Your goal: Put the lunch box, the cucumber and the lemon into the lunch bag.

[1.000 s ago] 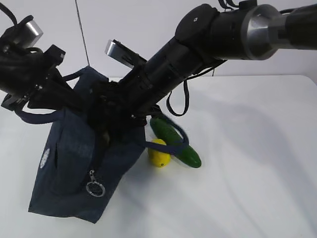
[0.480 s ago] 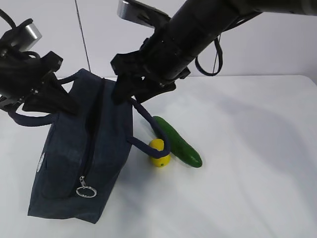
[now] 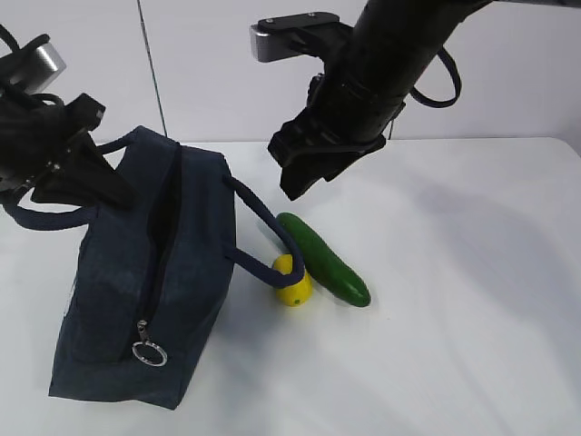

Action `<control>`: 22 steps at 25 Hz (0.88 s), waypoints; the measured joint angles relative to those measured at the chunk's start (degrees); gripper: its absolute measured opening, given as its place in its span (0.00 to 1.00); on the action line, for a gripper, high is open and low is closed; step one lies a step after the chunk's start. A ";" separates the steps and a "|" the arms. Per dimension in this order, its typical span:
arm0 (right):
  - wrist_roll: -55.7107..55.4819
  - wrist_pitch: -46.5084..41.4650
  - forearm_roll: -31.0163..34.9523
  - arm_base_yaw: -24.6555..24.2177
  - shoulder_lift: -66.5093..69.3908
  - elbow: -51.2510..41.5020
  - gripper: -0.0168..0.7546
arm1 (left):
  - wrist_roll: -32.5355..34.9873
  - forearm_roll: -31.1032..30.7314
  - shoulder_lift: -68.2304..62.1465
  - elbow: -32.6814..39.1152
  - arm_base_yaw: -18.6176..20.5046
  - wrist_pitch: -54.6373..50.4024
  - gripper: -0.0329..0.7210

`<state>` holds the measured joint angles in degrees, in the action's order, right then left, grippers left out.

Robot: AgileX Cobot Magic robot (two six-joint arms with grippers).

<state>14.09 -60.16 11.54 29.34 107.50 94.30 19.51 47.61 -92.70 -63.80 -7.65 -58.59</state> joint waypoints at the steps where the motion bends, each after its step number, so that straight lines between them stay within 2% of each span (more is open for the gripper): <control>1: -0.14 0.00 -0.78 0.00 0.00 0.00 0.55 | 0.00 0.00 0.00 0.00 0.00 0.00 0.04; 6: -1.45 1.66 -5.58 0.00 0.00 0.00 0.55 | 0.00 -0.65 0.00 0.00 0.07 0.00 0.04; 22: -1.67 7.82 -7.83 0.00 9.17 0.00 0.55 | -1.75 -5.26 0.00 -0.11 0.07 -0.04 0.04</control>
<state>12.42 -52.34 3.71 29.34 116.67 94.30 17.76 42.35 -92.70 -63.91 -7.58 -58.62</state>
